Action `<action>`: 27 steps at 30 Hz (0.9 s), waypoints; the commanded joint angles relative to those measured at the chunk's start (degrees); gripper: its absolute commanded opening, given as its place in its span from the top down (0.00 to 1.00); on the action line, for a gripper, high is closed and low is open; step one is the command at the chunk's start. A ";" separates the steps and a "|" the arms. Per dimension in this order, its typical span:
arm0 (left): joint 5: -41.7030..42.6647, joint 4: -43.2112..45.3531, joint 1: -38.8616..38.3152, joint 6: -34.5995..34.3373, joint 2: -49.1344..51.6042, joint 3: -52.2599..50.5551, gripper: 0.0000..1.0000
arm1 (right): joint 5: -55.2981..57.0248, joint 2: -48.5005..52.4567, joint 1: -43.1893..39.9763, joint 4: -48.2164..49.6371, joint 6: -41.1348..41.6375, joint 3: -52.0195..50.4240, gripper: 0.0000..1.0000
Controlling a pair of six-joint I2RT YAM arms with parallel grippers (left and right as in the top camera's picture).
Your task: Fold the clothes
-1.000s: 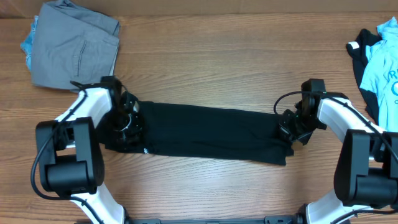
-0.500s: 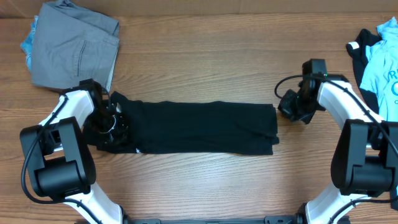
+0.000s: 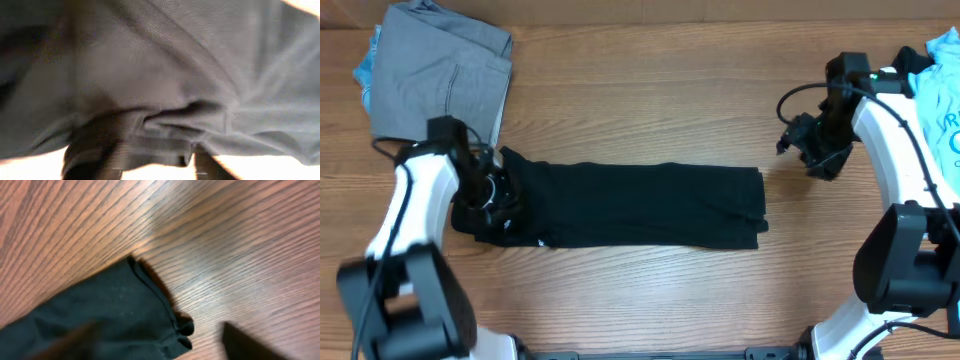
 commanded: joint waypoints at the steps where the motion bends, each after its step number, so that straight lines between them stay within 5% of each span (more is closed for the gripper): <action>1: -4.52 -1.36 0.59 0.17 -7.54 0.22 0.16 | 1.46 0.04 -2.75 -0.50 -1.44 1.55 0.00; 3: -5.27 -1.99 0.59 0.17 -10.75 0.22 0.00 | 3.26 0.04 -5.40 -0.50 -1.44 1.55 0.00; 8: -3.78 -3.39 0.59 0.09 -15.21 0.22 0.00 | 9.25 0.04 -11.96 -1.44 -1.20 1.53 0.00; 14: 8.00 -5.77 0.55 -0.02 -15.28 0.17 0.00 | -5.14 0.04 -15.28 -0.74 -9.55 -3.39 0.00; 20: 7.82 -7.06 0.52 0.00 -15.28 0.17 0.00 | -20.79 0.04 -13.62 6.25 -21.18 -14.91 0.00; 27: 7.80 -9.07 0.52 0.00 -15.28 0.17 0.00 | -23.17 0.04 -12.20 15.08 -22.05 -25.42 0.00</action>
